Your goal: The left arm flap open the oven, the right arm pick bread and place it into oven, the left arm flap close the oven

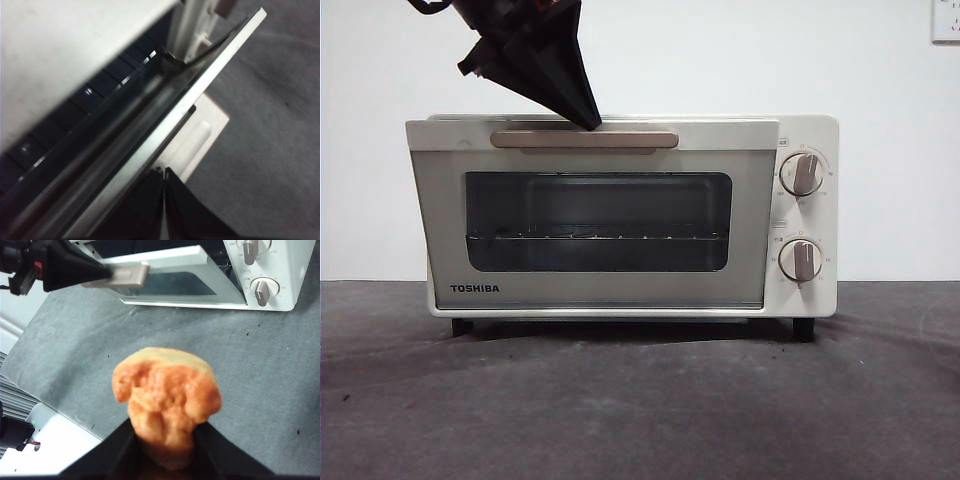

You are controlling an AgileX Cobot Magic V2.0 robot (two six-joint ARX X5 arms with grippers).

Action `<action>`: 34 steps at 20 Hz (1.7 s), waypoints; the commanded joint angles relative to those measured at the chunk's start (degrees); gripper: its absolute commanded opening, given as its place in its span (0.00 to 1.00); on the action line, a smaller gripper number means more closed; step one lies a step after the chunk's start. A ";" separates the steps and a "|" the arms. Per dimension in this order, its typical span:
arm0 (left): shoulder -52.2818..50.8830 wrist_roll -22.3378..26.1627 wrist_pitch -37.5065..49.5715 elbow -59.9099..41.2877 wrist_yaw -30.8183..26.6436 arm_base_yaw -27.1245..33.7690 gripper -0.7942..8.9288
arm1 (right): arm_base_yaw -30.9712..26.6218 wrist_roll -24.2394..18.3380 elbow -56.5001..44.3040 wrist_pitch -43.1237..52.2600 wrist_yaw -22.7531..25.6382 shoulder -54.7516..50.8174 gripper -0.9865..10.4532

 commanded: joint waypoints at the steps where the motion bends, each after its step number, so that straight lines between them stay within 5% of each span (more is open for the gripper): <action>1: 1.60 0.70 -2.38 -0.35 -1.92 -0.48 0.09 | 0.24 0.59 1.01 0.79 -0.13 0.11 0.18; 16: -1.66 -1.95 -2.27 -3.26 -4.42 -3.39 0.09 | 0.24 0.11 1.01 1.07 0.04 0.11 0.18; 34: -12.76 -13.18 11.06 -24.57 -5.73 -6.82 0.09 | 0.24 -0.57 1.01 3.37 0.09 0.11 0.18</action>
